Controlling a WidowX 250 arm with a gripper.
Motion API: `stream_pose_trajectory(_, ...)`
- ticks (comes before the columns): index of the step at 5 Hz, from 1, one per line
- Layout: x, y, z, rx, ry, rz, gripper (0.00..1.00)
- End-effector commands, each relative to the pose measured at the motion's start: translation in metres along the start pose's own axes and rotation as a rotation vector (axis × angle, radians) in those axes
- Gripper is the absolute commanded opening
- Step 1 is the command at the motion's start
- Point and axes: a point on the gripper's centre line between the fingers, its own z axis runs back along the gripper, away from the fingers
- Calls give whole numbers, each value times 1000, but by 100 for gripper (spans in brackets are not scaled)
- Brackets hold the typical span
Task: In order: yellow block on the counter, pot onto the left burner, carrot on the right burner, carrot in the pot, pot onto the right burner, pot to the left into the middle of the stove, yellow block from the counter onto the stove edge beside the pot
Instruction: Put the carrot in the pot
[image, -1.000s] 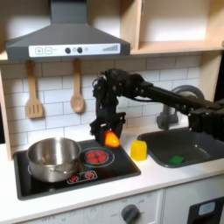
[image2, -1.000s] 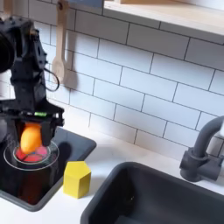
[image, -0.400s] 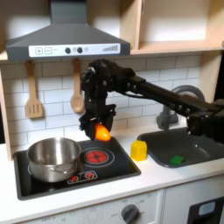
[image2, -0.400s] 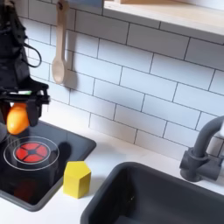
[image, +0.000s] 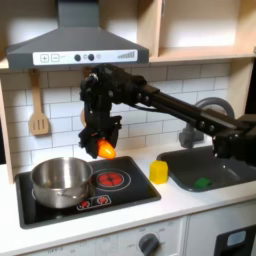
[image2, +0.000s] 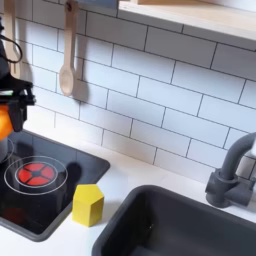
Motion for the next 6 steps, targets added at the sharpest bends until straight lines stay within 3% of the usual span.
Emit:
stream_pose_trajectory(1,9,27,5,25,-19,57,0)
stream_pose_trajectory(3,21,40,-13,33,-10,86,0)
stream_pose_trajectory(6,26,51,-38,84,31,103,0)
